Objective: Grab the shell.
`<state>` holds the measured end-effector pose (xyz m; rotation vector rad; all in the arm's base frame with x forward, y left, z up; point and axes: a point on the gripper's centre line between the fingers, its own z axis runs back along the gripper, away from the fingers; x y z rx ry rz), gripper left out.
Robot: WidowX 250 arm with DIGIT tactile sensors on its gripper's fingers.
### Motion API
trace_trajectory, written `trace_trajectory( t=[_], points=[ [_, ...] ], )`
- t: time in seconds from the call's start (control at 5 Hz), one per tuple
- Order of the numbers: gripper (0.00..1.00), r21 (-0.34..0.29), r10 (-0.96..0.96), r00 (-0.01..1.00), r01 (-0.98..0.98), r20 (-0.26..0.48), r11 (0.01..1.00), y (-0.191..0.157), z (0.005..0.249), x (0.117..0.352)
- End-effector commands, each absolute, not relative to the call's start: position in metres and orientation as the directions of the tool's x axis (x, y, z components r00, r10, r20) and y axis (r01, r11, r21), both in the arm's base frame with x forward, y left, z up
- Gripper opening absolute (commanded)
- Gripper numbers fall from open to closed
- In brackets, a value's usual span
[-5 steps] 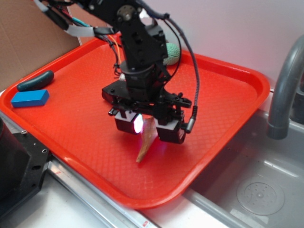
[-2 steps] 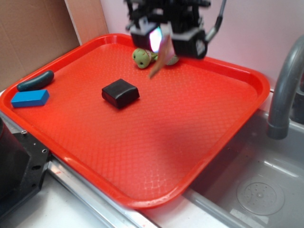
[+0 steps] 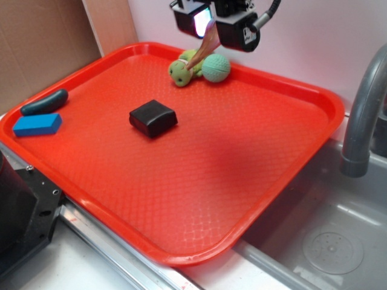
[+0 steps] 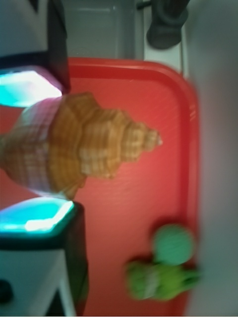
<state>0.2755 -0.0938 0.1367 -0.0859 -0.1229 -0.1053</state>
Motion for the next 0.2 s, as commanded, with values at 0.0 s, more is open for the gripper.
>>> trace_trajectory(
  t=[0.0],
  points=[
    [0.0, -0.129, -0.046, 0.987, 0.066, 0.156, 0.989, -0.0853, 0.1461, 0.2756]
  ],
)
